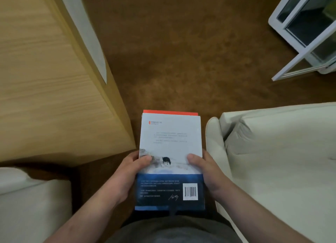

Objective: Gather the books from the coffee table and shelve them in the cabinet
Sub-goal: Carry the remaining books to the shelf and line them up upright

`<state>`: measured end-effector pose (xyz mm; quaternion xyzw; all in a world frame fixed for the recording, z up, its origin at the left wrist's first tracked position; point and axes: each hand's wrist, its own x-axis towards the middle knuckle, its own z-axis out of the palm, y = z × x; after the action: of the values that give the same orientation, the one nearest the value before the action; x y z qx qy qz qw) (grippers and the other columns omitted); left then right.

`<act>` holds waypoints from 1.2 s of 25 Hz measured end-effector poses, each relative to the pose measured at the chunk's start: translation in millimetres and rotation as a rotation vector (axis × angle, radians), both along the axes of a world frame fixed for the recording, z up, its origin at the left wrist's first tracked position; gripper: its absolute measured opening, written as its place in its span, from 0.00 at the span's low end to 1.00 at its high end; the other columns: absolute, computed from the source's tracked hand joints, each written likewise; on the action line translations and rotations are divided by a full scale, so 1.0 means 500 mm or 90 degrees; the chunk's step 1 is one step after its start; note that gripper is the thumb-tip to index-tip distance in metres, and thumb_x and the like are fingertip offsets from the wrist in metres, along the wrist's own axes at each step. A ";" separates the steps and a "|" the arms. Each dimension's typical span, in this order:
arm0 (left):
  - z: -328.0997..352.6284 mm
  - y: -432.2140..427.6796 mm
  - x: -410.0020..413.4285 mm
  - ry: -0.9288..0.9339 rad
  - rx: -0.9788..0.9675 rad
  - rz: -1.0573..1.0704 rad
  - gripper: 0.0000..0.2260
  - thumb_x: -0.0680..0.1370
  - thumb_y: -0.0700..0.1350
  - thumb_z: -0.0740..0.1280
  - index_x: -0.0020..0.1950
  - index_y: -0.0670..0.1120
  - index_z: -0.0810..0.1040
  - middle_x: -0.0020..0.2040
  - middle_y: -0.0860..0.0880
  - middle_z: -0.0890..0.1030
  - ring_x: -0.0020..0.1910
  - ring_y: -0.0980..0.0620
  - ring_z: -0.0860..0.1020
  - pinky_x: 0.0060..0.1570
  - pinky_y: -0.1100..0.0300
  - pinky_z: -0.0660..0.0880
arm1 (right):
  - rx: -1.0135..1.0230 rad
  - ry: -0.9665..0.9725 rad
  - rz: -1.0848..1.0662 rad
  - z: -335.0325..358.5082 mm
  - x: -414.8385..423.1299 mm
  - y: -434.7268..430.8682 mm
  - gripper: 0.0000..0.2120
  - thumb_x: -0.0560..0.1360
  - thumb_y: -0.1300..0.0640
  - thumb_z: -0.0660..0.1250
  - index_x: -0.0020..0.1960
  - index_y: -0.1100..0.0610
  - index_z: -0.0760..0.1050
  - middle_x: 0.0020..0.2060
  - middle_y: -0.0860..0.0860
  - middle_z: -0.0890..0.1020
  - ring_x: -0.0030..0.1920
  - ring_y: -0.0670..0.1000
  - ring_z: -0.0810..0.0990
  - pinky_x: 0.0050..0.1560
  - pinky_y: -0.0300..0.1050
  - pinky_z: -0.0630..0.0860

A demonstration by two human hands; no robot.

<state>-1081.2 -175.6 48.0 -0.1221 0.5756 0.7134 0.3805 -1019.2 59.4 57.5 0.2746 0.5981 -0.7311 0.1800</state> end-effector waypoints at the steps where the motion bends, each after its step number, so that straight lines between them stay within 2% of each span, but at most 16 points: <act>1: 0.004 0.008 -0.035 -0.005 0.008 -0.014 0.49 0.51 0.61 0.83 0.68 0.43 0.75 0.58 0.40 0.85 0.55 0.37 0.84 0.57 0.43 0.77 | -0.003 -0.003 -0.010 0.009 -0.031 0.003 0.38 0.63 0.42 0.75 0.70 0.51 0.69 0.61 0.52 0.83 0.57 0.54 0.85 0.55 0.50 0.83; 5: 0.004 0.060 -0.181 -0.018 -0.009 -0.048 0.38 0.61 0.59 0.77 0.67 0.45 0.74 0.57 0.40 0.85 0.54 0.37 0.84 0.61 0.39 0.76 | -0.022 -0.012 -0.054 0.015 -0.157 0.045 0.33 0.67 0.42 0.77 0.68 0.49 0.70 0.60 0.52 0.84 0.56 0.55 0.86 0.57 0.54 0.83; 8: -0.013 0.125 -0.311 -0.019 -0.043 -0.043 0.34 0.64 0.56 0.77 0.67 0.45 0.74 0.56 0.41 0.85 0.53 0.38 0.84 0.60 0.39 0.77 | -0.018 -0.011 -0.086 -0.001 -0.271 0.103 0.33 0.68 0.44 0.75 0.69 0.50 0.70 0.61 0.53 0.84 0.56 0.56 0.86 0.60 0.59 0.82; 10: -0.021 0.169 -0.387 -0.025 -0.061 -0.035 0.31 0.66 0.52 0.77 0.66 0.44 0.74 0.55 0.40 0.85 0.51 0.38 0.84 0.56 0.42 0.79 | -0.021 -0.010 -0.101 -0.011 -0.341 0.141 0.35 0.67 0.45 0.75 0.70 0.52 0.69 0.61 0.54 0.84 0.57 0.56 0.86 0.60 0.59 0.82; 13: -0.036 0.249 -0.525 -0.039 -0.052 -0.033 0.36 0.63 0.52 0.78 0.66 0.40 0.74 0.56 0.38 0.85 0.54 0.35 0.83 0.57 0.42 0.78 | -0.033 -0.014 -0.113 -0.020 -0.474 0.214 0.37 0.66 0.45 0.78 0.70 0.53 0.69 0.60 0.53 0.84 0.56 0.57 0.86 0.55 0.54 0.83; 15: -0.042 0.297 -0.613 -0.044 -0.037 -0.050 0.36 0.64 0.54 0.76 0.67 0.40 0.73 0.58 0.37 0.84 0.57 0.33 0.82 0.57 0.41 0.78 | -0.032 -0.019 -0.120 -0.023 -0.557 0.258 0.35 0.68 0.46 0.78 0.70 0.53 0.69 0.60 0.53 0.83 0.57 0.56 0.85 0.57 0.55 0.82; 17: -0.046 0.337 -0.696 -0.054 -0.029 -0.070 0.36 0.65 0.54 0.75 0.67 0.39 0.73 0.58 0.36 0.83 0.55 0.33 0.82 0.50 0.46 0.81 | -0.035 -0.027 -0.133 -0.028 -0.634 0.298 0.28 0.74 0.49 0.73 0.70 0.54 0.68 0.59 0.53 0.83 0.57 0.56 0.84 0.57 0.54 0.81; 19: -0.038 0.370 -0.760 -0.065 -0.025 -0.085 0.37 0.63 0.55 0.76 0.67 0.38 0.74 0.57 0.35 0.83 0.52 0.35 0.83 0.47 0.48 0.81 | -0.039 -0.039 -0.143 -0.027 -0.695 0.326 0.22 0.78 0.51 0.69 0.70 0.53 0.69 0.59 0.53 0.83 0.56 0.56 0.85 0.53 0.52 0.81; 21: -0.039 0.395 -0.833 -0.071 -0.019 -0.091 0.38 0.62 0.56 0.76 0.67 0.37 0.75 0.57 0.34 0.83 0.52 0.35 0.83 0.50 0.47 0.80 | -0.041 -0.049 -0.151 -0.030 -0.767 0.351 0.22 0.79 0.52 0.69 0.70 0.54 0.69 0.59 0.54 0.84 0.56 0.57 0.85 0.52 0.52 0.81; 24: -0.049 0.418 -0.951 -0.080 -0.011 -0.093 0.39 0.62 0.57 0.77 0.67 0.37 0.75 0.59 0.35 0.83 0.56 0.34 0.81 0.58 0.43 0.78 | -0.030 -0.063 -0.146 -0.041 -0.892 0.381 0.24 0.77 0.52 0.70 0.70 0.55 0.69 0.59 0.54 0.84 0.55 0.57 0.86 0.57 0.55 0.82; 27: -0.078 0.424 -1.079 -0.094 0.001 -0.103 0.41 0.61 0.59 0.79 0.67 0.38 0.75 0.60 0.36 0.83 0.60 0.33 0.80 0.66 0.37 0.72 | -0.024 -0.062 -0.136 -0.053 -1.024 0.397 0.24 0.75 0.51 0.72 0.68 0.54 0.71 0.56 0.52 0.86 0.50 0.53 0.87 0.50 0.50 0.81; 30: -0.098 0.421 -1.242 -0.101 -0.001 -0.102 0.41 0.63 0.59 0.78 0.69 0.39 0.73 0.61 0.36 0.82 0.61 0.33 0.80 0.67 0.36 0.72 | -0.004 -0.069 -0.128 -0.071 -1.194 0.400 0.22 0.75 0.53 0.73 0.67 0.55 0.73 0.54 0.51 0.87 0.50 0.53 0.88 0.52 0.51 0.81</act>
<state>-1702.0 35.1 -1.0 -0.1322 0.5518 0.6685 0.4807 -1616.1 259.5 22.0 0.3720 0.5548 -0.7312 0.1386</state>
